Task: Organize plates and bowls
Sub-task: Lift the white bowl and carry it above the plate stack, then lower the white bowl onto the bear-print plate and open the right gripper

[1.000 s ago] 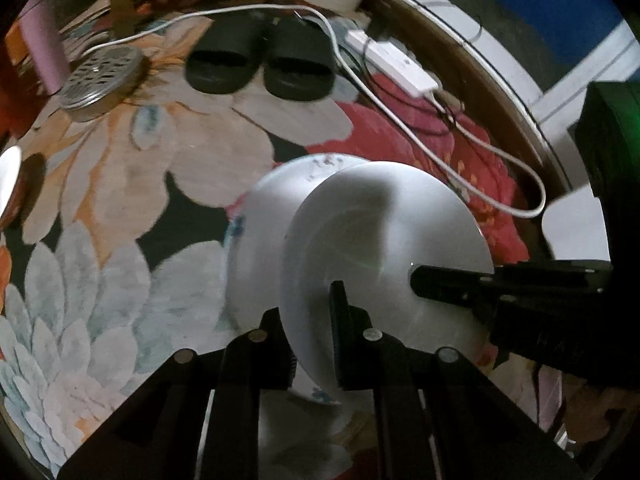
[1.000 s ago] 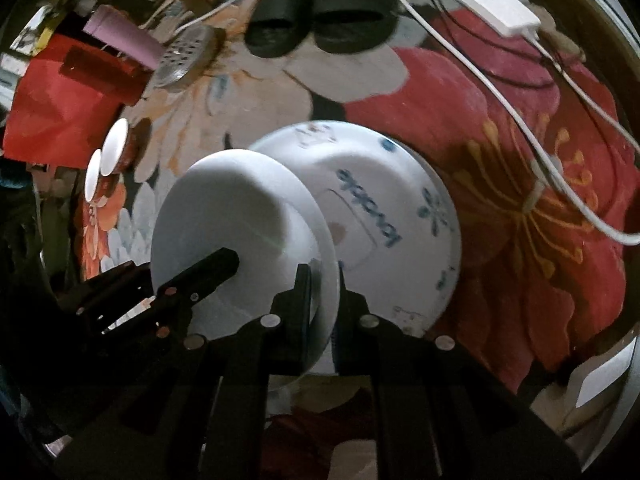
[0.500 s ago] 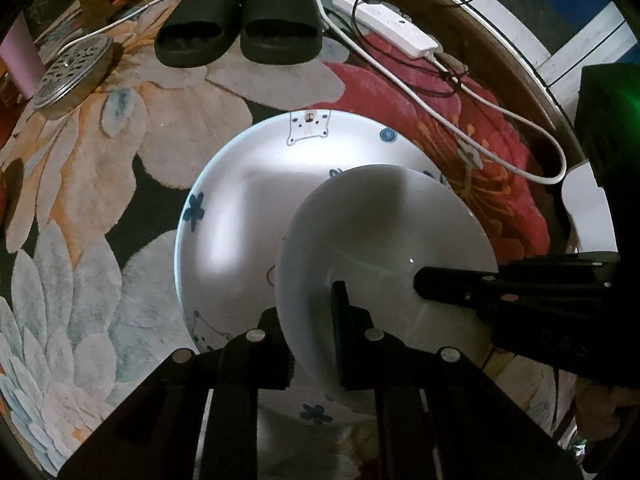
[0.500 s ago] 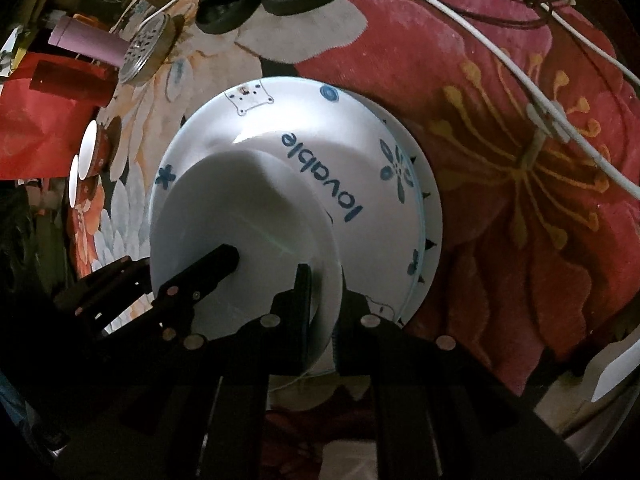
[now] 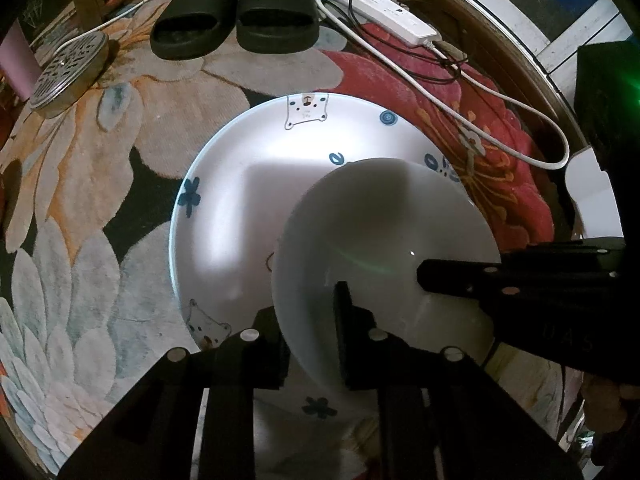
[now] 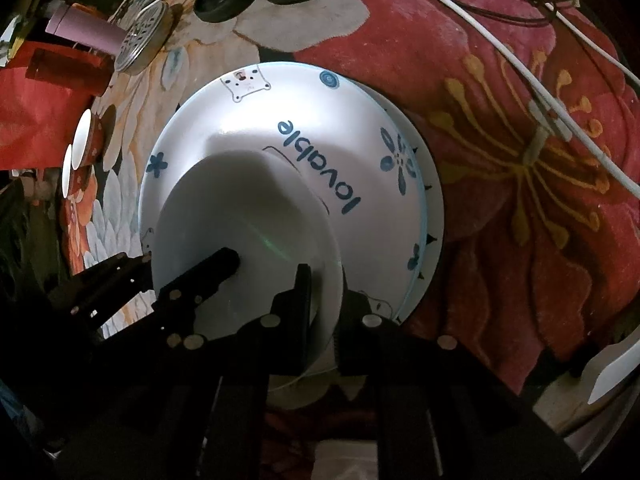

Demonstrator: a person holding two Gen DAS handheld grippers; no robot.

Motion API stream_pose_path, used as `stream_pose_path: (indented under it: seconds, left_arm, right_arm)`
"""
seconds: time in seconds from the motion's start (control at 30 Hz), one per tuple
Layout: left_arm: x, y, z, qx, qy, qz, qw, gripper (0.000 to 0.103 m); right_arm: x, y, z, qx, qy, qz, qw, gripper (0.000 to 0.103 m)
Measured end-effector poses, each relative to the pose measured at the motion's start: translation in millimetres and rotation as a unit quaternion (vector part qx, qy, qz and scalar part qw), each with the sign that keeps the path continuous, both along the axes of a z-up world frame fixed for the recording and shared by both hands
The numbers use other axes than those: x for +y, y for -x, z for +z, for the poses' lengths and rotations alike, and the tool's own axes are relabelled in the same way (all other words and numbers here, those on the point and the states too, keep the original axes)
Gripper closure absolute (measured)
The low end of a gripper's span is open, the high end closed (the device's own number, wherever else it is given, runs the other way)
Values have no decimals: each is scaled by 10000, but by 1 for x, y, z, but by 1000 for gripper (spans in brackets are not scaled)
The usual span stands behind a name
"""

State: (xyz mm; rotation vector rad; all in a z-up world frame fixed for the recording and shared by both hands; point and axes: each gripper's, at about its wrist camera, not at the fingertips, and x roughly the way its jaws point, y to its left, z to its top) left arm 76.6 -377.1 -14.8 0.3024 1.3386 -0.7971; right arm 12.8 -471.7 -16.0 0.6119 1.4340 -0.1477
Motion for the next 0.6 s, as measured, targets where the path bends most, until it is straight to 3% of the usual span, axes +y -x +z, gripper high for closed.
stream_pose_path:
  seconds: [0.03, 0.07, 0.13, 0.23, 0.4, 0.47, 0.57, 0.6]
  left_arm:
    - [1, -1, 1, 14, 12, 4, 10000, 72]
    - [2, -2, 3, 20, 29, 21, 10000, 57]
    - [5, -4, 7, -10, 82, 86, 9999, 40]
    - [11, -7, 16, -3, 200, 163, 9997, 35]
    - [27, -15, 31, -28, 447, 343, 9984, 19]
    - [33, -16, 39, -128, 520, 387, 9978, 6]
    - [40, -15, 48, -302, 600, 458, 9967, 4]
    - [42, -15, 51, -362, 607, 479, 9963, 3]
  right_arm:
    - [1, 0, 0, 17, -1, 6, 10000, 91]
    - [1, -1, 0, 28, 1, 17, 10000, 91]
    - [3, -2, 2, 59, 70, 50, 9999, 92]
    - [2, -2, 9, 28, 230, 61, 9997, 82]
    - [-2, 1, 28, -192, 544, 1, 9983, 41]
    - [-2, 1, 35, -280, 651, 1, 9975, 30]
    - [1, 0, 44, -393, 853, 15, 9956, 7]
    - [3, -1, 46, -420, 911, 38, 9950, 7]
